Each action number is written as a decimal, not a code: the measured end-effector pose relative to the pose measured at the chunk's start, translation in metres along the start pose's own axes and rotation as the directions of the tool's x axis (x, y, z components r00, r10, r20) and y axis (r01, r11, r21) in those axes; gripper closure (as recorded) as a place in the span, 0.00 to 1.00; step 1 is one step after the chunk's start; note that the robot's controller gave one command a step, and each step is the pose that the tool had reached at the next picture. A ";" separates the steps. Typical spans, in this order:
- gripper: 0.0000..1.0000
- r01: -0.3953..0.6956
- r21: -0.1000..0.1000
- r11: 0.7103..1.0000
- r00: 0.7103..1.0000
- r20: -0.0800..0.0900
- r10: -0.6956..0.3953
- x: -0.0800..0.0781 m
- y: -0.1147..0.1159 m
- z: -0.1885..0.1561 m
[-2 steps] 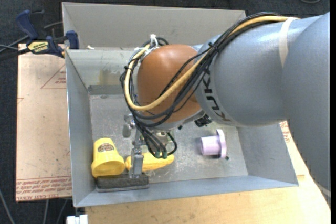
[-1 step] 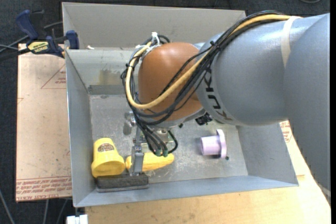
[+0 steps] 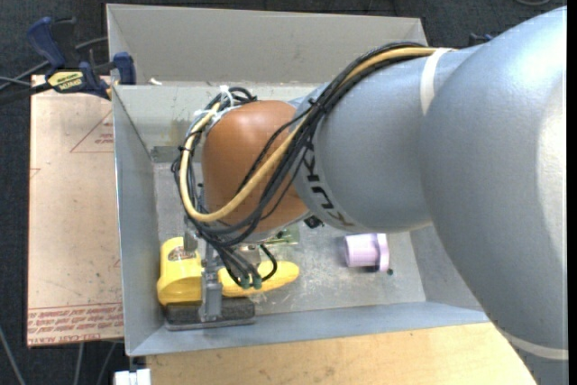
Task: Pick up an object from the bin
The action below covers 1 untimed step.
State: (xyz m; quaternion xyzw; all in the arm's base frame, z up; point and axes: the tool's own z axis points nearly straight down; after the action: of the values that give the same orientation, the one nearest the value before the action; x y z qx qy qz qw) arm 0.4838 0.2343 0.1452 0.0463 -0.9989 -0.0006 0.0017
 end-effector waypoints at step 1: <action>0.00 0.156 -0.001 0.988 0.988 0.006 -0.156 -0.004 0.019 0.014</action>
Offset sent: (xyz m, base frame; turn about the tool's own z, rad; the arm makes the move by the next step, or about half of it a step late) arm 0.0037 0.0174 -0.0277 -0.1406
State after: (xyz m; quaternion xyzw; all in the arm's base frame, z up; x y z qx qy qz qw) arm 0.4864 0.2536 0.1307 0.1243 -0.9922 -0.0018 -0.0014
